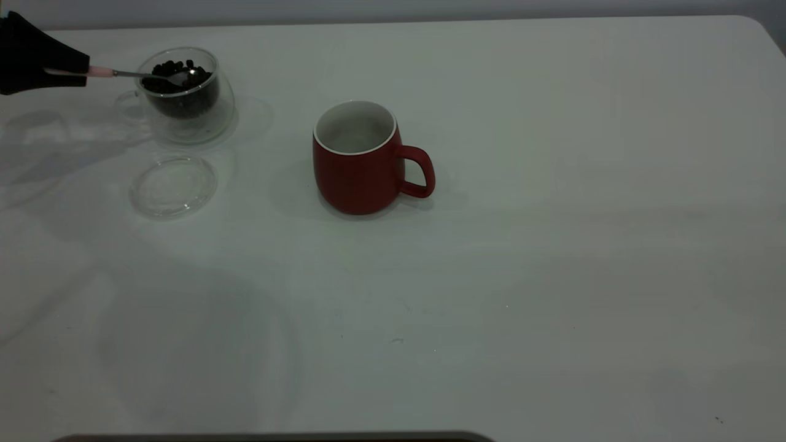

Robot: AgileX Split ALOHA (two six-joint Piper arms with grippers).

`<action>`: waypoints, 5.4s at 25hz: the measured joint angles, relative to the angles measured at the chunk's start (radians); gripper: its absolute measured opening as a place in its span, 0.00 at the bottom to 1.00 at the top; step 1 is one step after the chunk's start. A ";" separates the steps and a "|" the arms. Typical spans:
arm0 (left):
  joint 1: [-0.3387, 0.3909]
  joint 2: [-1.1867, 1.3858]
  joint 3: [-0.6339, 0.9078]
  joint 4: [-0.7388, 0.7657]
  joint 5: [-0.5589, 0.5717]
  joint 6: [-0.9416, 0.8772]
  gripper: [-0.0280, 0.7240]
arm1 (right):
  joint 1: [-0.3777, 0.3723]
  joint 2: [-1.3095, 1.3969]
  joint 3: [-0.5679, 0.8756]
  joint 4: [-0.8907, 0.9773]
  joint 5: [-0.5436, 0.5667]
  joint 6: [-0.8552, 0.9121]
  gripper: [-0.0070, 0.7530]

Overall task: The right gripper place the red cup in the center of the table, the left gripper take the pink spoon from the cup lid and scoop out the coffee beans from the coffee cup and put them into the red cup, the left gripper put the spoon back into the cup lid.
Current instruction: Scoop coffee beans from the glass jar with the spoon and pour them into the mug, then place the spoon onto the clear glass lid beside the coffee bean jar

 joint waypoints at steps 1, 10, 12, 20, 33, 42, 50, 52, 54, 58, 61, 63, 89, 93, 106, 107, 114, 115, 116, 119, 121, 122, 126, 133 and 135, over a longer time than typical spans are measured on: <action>0.000 -0.009 0.000 0.001 0.000 -0.002 0.20 | 0.000 0.000 0.000 0.000 0.000 0.000 0.79; -0.007 -0.071 0.009 0.002 0.000 -0.033 0.20 | 0.000 0.000 0.000 0.000 0.000 0.000 0.79; -0.017 -0.078 0.035 -0.008 0.000 -0.027 0.20 | 0.000 0.000 0.000 0.000 0.000 0.000 0.79; -0.029 -0.169 0.182 -0.032 0.000 0.042 0.20 | 0.000 0.000 0.000 0.000 0.000 0.000 0.79; -0.238 -0.199 0.218 -0.032 -0.001 0.065 0.20 | 0.000 0.000 0.000 0.000 0.000 0.000 0.79; -0.320 -0.199 0.218 -0.002 -0.001 0.065 0.20 | 0.000 0.000 0.000 0.000 0.000 0.000 0.79; -0.361 -0.199 0.218 0.034 -0.001 0.110 0.20 | 0.000 0.000 0.000 0.000 0.000 0.000 0.79; -0.367 -0.199 0.218 0.043 -0.001 0.131 0.20 | 0.000 0.000 0.000 0.000 0.000 0.000 0.79; -0.372 -0.199 0.218 0.047 -0.001 0.153 0.20 | 0.000 0.000 0.000 0.000 0.000 0.000 0.79; -0.380 -0.199 0.218 0.066 -0.022 0.215 0.20 | 0.000 0.000 0.000 0.000 0.000 0.000 0.79; -0.380 -0.199 0.218 0.082 -0.055 0.281 0.20 | 0.000 0.000 0.000 0.000 0.000 0.000 0.79; -0.380 -0.199 0.218 0.088 -0.085 0.349 0.20 | 0.000 0.000 0.000 0.000 0.000 0.000 0.79; -0.260 -0.294 0.257 0.118 -0.006 0.271 0.20 | 0.000 0.000 0.000 0.000 0.000 0.000 0.79; -0.191 -0.366 0.342 0.087 0.000 0.264 0.20 | 0.000 0.000 0.000 0.000 0.000 0.000 0.79; 0.060 -0.379 0.530 0.126 -0.006 0.252 0.20 | 0.000 0.000 0.000 0.000 0.000 0.000 0.79; 0.069 -0.378 0.532 0.135 -0.006 0.250 0.20 | 0.000 0.000 0.000 0.000 0.000 0.000 0.79; 0.089 -0.295 0.532 0.139 -0.066 0.242 0.20 | 0.000 0.000 0.000 0.000 0.000 0.000 0.79; 0.089 -0.277 0.527 0.139 -0.073 0.245 0.20 | 0.000 0.000 0.000 0.000 0.000 0.000 0.79; 0.089 -0.262 0.523 0.139 -0.082 0.246 0.20 | 0.000 0.000 0.000 0.000 0.000 0.000 0.79; 0.089 -0.223 0.499 0.139 -0.099 0.251 0.20 | 0.000 0.000 0.000 0.000 0.000 0.000 0.79; 0.089 -0.196 0.476 0.138 -0.099 0.252 0.20 | 0.000 0.000 0.000 0.000 0.000 0.000 0.79; 0.089 -0.184 0.466 0.138 -0.099 0.252 0.20 | 0.000 0.000 0.000 0.000 0.000 0.000 0.79; 0.089 -0.149 0.426 0.138 -0.098 0.252 0.20 | 0.000 0.000 0.000 0.000 0.000 0.000 0.79; 0.089 -0.082 0.369 0.131 -0.097 0.254 0.20 | 0.000 0.000 0.000 0.000 0.000 0.000 0.79; 0.089 -0.070 0.369 0.122 -0.097 0.264 0.20 | 0.000 0.000 0.000 0.000 0.000 0.000 0.79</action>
